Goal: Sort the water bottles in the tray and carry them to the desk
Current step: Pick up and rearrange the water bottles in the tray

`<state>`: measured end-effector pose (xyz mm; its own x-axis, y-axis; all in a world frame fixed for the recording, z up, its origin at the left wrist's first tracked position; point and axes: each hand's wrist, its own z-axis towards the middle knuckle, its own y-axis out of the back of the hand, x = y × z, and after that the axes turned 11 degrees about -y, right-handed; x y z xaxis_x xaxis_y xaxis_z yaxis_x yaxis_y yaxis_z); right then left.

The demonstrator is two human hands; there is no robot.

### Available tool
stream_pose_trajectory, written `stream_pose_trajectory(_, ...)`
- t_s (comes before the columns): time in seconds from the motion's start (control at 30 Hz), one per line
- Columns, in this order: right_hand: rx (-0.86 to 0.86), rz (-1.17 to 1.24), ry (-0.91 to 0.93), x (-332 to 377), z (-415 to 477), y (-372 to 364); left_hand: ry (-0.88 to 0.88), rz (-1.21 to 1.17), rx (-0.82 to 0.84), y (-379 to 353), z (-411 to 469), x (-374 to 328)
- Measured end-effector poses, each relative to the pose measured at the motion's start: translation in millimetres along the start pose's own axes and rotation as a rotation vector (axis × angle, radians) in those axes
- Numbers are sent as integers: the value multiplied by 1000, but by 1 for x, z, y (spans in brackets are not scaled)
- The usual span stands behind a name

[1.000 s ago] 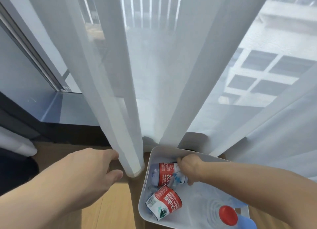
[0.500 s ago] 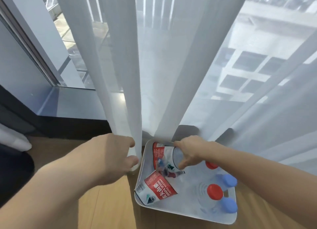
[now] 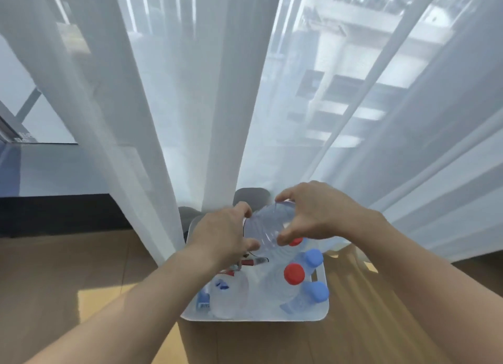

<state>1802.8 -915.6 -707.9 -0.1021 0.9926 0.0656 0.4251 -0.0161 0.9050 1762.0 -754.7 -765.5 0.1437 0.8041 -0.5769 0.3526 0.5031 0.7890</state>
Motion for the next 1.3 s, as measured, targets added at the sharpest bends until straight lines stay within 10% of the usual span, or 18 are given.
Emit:
stream_pose_trajectory(0.77, -233, 1099, 93, -17, -44, 33, -210, -387, -39, 24, -4, -5)
stream_pose_trajectory(1.3, -133, 404, 38, -2, 18, -73, 104, 163, 131, 34, -25, 25)
